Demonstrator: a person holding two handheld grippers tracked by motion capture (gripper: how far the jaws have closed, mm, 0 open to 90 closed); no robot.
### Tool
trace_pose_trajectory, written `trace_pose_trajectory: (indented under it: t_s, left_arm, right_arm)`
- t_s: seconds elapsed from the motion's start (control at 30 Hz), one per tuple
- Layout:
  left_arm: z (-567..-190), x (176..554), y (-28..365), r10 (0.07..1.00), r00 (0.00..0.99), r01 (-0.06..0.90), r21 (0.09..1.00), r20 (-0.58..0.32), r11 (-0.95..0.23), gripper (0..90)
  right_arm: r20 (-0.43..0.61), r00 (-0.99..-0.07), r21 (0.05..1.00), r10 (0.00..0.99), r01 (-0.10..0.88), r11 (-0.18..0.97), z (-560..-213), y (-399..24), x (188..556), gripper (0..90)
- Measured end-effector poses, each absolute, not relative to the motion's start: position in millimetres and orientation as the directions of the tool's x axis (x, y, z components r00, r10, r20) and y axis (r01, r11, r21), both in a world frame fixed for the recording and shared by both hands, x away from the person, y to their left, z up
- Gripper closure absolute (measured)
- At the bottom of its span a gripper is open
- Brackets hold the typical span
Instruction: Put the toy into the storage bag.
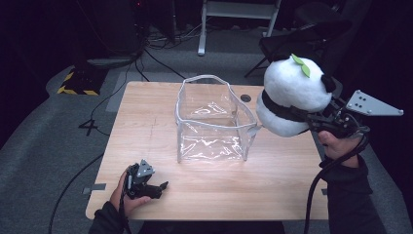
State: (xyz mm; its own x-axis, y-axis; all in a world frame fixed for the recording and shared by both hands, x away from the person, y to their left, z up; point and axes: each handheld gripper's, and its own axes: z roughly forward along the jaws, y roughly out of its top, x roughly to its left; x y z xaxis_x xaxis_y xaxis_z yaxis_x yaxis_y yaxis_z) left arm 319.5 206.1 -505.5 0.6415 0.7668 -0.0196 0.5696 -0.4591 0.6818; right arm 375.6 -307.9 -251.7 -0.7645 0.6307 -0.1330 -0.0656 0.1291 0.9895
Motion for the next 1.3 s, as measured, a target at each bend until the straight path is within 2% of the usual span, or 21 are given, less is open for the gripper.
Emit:
trace_pose_trajectory:
  t_s: [0.43, 0.8, 1.3]
  left_arm:
    - [-505.6, 319.5, 206.1, 0.767, 0.642, 0.57, 0.682, -0.02, -0.459, 13.0]
    - [-505.7, 319.4, 206.0, 0.767, 0.641, 0.571, 0.682, -0.023, -0.457, 13.0]
    - [-505.6, 319.5, 206.1, 0.767, 0.642, 0.569, 0.682, -0.02, -0.459, 13.0]
  right_arm:
    - [-0.137, -0.811, 0.99, 0.569, -0.092, 0.108, -228.9, -263.0, 388.3, 37.0]
    - [-0.142, -0.854, 0.988, 0.501, -0.091, 0.125, -230.4, -216.8, 400.0, 36.5]
    - [-0.109, -0.873, 0.991, 0.476, -0.06, 0.117, -228.5, -184.9, 425.2, 36.1]
